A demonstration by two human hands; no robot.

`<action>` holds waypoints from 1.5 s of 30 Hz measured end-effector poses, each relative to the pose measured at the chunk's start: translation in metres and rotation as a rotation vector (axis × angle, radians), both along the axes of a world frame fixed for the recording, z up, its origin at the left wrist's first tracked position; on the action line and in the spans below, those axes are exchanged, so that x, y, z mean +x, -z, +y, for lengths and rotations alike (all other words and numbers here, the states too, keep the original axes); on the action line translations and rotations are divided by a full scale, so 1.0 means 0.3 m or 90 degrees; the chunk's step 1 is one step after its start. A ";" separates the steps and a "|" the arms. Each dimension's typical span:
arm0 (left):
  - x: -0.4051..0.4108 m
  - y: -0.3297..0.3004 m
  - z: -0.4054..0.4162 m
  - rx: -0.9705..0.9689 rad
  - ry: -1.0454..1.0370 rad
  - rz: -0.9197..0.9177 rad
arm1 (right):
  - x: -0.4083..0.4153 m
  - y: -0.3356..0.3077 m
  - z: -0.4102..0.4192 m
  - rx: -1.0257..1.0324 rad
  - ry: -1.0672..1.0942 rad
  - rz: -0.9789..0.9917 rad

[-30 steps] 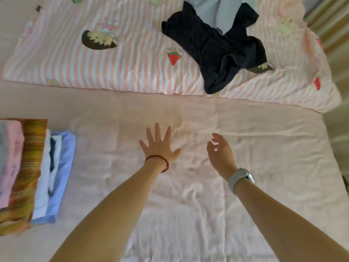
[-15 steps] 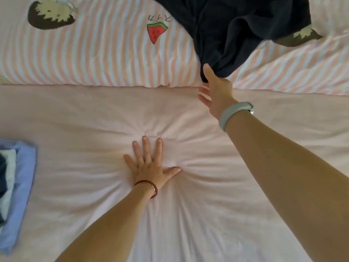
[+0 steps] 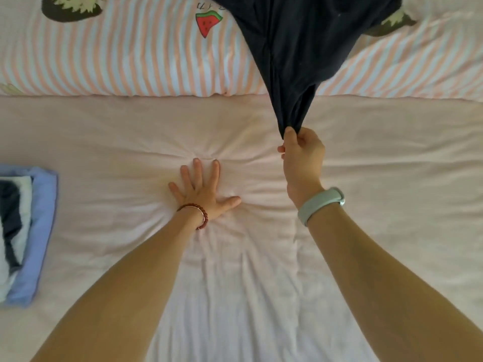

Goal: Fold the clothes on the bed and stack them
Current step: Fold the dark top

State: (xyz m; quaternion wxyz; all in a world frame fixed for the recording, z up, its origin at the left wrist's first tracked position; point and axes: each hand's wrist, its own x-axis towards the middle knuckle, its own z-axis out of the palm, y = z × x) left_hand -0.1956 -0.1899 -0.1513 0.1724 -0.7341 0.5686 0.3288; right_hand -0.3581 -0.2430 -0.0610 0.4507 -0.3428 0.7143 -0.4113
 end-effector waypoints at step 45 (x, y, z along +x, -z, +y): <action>0.118 -0.287 0.762 -0.334 -0.524 0.345 | -0.155 -0.096 0.777 -0.042 -0.571 0.620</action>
